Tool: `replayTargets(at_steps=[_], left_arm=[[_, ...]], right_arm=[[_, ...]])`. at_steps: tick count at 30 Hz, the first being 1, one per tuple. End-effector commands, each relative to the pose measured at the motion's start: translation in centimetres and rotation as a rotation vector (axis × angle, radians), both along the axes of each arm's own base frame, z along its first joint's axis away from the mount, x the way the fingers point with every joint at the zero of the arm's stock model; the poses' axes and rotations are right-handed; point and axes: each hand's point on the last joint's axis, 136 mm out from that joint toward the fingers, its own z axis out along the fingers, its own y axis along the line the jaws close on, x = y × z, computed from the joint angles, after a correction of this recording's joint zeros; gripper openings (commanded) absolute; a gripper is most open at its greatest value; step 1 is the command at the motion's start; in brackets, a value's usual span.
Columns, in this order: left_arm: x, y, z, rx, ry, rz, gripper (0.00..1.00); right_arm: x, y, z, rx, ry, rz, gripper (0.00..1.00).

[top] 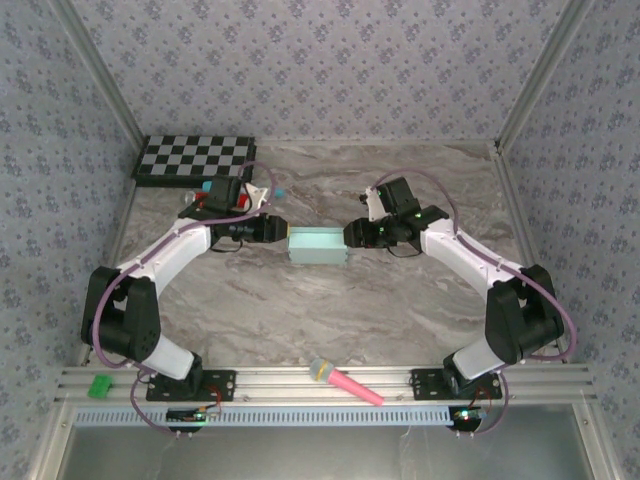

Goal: Fold the paper box

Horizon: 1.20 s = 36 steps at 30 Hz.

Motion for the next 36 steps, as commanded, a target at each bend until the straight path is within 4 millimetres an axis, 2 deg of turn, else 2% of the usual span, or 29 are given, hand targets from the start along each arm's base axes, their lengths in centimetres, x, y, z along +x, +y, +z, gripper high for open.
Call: replayTargets(at_steps=[1, 29, 36], left_arm=[[0.0, -0.7, 1.0, -0.018, -0.004, -0.029, 0.42], [-0.6, -1.6, 0.9, -0.003, 0.008, -0.044, 0.29], [-0.6, -1.6, 0.3, 0.011, 0.02, -0.042, 0.29]], right_arm=[[0.2, 1.0, 0.9, 0.033, -0.01, 0.023, 0.45], [0.4, 3.1, 1.0, 0.084, 0.018, 0.063, 0.43], [0.4, 3.5, 0.8, 0.081, 0.024, 0.07, 0.43]])
